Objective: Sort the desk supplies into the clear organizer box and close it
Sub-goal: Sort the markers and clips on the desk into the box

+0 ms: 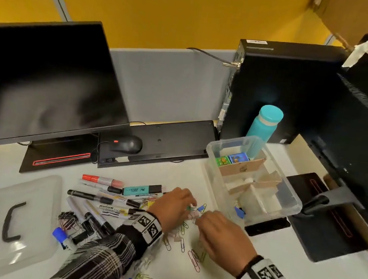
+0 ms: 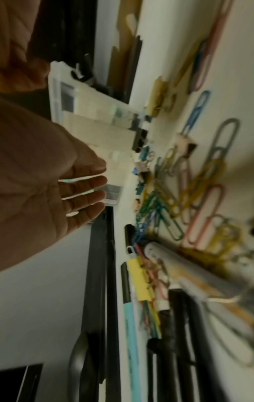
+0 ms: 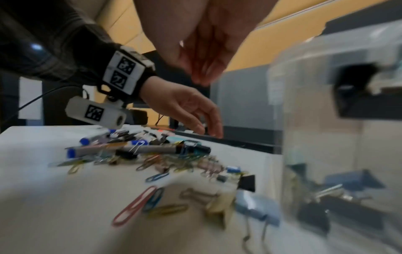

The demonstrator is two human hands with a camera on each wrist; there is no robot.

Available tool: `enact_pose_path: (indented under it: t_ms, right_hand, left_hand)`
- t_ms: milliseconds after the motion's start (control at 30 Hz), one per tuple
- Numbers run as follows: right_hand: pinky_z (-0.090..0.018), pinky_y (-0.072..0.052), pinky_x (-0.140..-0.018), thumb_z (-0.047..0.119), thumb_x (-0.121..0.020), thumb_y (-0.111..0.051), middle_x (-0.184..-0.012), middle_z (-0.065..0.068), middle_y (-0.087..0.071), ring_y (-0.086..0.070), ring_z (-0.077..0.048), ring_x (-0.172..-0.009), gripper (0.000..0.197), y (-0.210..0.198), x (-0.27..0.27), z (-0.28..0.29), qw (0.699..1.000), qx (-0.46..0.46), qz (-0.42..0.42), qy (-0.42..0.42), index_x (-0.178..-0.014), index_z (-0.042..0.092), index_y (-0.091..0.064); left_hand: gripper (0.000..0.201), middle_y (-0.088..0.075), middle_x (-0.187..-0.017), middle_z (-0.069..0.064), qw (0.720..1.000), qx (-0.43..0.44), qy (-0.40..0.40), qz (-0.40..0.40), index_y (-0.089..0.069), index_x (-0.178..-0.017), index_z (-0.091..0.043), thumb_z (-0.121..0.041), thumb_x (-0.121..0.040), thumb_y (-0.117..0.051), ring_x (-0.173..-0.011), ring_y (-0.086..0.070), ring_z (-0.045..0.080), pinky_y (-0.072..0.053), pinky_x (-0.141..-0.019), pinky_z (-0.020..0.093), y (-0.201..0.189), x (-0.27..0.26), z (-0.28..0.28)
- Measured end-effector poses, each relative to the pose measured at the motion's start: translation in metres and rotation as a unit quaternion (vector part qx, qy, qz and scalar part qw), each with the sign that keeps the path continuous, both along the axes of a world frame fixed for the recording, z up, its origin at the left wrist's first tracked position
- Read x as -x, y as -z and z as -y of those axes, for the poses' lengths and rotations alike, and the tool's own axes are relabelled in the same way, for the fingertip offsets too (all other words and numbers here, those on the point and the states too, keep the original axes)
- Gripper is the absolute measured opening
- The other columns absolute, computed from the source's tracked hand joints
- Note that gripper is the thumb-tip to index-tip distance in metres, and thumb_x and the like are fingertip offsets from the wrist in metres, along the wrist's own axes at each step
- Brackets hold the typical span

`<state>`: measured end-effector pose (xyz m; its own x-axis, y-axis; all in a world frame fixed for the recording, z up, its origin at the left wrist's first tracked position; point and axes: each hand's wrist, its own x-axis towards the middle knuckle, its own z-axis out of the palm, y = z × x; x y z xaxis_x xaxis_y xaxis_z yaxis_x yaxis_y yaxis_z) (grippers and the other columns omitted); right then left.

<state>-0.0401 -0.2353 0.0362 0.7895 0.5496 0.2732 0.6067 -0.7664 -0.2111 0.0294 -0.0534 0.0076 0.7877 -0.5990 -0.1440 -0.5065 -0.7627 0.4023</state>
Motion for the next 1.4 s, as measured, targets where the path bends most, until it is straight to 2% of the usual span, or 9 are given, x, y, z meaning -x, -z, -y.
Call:
enact_pose_path:
  t_ms: [200,333,500,667,800,900,1133,1233,1400]
  right_hand:
    - [-0.019,-0.030,-0.028,0.021,-0.029,-0.092,-0.066,0.004,-0.062,-0.056,-0.010,-0.045,0.044,0.052,0.010,0.003,0.976,0.143,-0.113,0.117,-0.063,0.019,-0.065]
    - [-0.025,-0.037,-0.026,0.013,-0.036,-0.089,-0.088,-0.004,-0.069,-0.059,-0.017,-0.050,0.051,0.060,0.013,0.015,0.959,0.171,-0.150,0.170,-0.083,0.011,-0.071]
    - [-0.025,-0.040,-0.032,0.040,-0.058,-0.080,-0.098,-0.002,-0.062,-0.060,-0.018,-0.064,0.054,0.072,0.019,0.018,0.944,0.152,-0.226,0.187,-0.104,0.024,-0.057]
    - [-0.031,-0.037,-0.066,0.032,-0.098,-0.038,-0.124,-0.007,-0.040,-0.046,-0.026,-0.108,0.027,0.074,0.009,0.013,0.938,0.105,-0.270,0.192,-0.120,0.019,-0.047]
    - [-0.030,-0.041,-0.070,0.025,-0.097,-0.041,-0.117,-0.007,-0.042,-0.048,-0.023,-0.096,0.021,0.075,0.004,0.007,0.935,0.052,-0.288,0.200,-0.111,0.015,-0.051]
    - [-0.023,-0.035,-0.067,0.024,-0.096,-0.044,-0.108,-0.002,-0.040,-0.045,-0.016,-0.079,0.019,0.075,0.001,0.006,0.931,-0.015,-0.303,0.204,-0.107,0.011,-0.053]
    - [-0.023,-0.048,-0.064,0.024,-0.083,-0.066,-0.099,0.000,-0.051,-0.052,-0.017,-0.085,0.017,0.079,0.003,0.007,0.958,0.034,-0.241,0.154,-0.097,0.016,-0.061]
    - [-0.026,-0.052,-0.055,0.021,-0.055,-0.087,-0.082,0.004,-0.061,-0.057,-0.020,-0.073,0.033,0.085,0.006,0.000,0.966,0.128,-0.183,0.130,-0.080,0.023,-0.067]
    - [-0.027,-0.053,-0.063,0.016,-0.070,-0.078,-0.096,0.000,-0.057,-0.058,-0.022,-0.082,0.024,0.083,0.005,-0.005,0.969,0.053,-0.202,0.134,-0.088,0.018,-0.063]
  left_hand:
    - [0.059,-0.036,-0.148,0.004,0.989,-0.069,0.128,0.017,-0.034,-0.144,-0.021,-0.002,-0.089,-0.049,-0.129,-0.036,0.027,-0.035,-0.103,0.043,0.024,0.005,0.023]
    - [0.053,-0.037,-0.146,0.006,0.979,-0.099,0.171,0.050,-0.032,-0.143,-0.020,-0.010,-0.093,-0.047,-0.128,-0.036,0.030,-0.031,-0.102,0.043,0.029,0.008,0.043]
    - [0.046,-0.040,-0.132,0.012,0.980,-0.125,0.147,0.055,-0.041,-0.135,-0.015,-0.022,-0.091,-0.053,-0.120,-0.039,0.032,-0.033,-0.097,0.045,0.040,0.011,0.042]
    - [0.034,-0.039,-0.128,0.008,0.993,-0.098,0.067,0.002,-0.050,-0.120,-0.013,-0.024,-0.089,-0.058,-0.115,-0.040,0.028,-0.036,-0.098,0.040,0.044,0.013,0.028]
    - [0.030,-0.042,-0.126,0.008,0.995,-0.084,0.046,-0.015,-0.052,-0.118,-0.011,-0.022,-0.090,-0.056,-0.111,-0.045,0.028,-0.039,-0.096,0.039,0.040,0.012,0.021]
    - [0.026,-0.050,-0.118,0.002,0.998,0.042,-0.020,-0.039,-0.055,-0.113,-0.016,-0.025,-0.089,-0.057,-0.104,-0.049,0.019,-0.042,-0.095,0.035,0.029,0.013,0.013]
    - [0.014,-0.059,-0.096,-0.007,0.911,0.276,-0.263,-0.157,-0.056,-0.101,-0.020,-0.025,-0.089,-0.062,-0.079,-0.057,0.006,-0.044,-0.066,0.009,0.008,-0.003,-0.028]
    - [0.011,-0.056,-0.101,-0.003,0.923,0.250,-0.263,-0.130,-0.053,-0.095,-0.024,-0.014,-0.092,-0.056,-0.081,-0.055,0.006,-0.043,-0.065,0.007,0.009,-0.007,-0.039]
    - [0.017,-0.047,-0.104,0.000,0.961,0.149,-0.199,-0.120,-0.059,-0.091,-0.021,-0.013,-0.095,-0.044,-0.078,-0.055,0.018,-0.048,-0.075,0.029,0.013,0.001,-0.033]
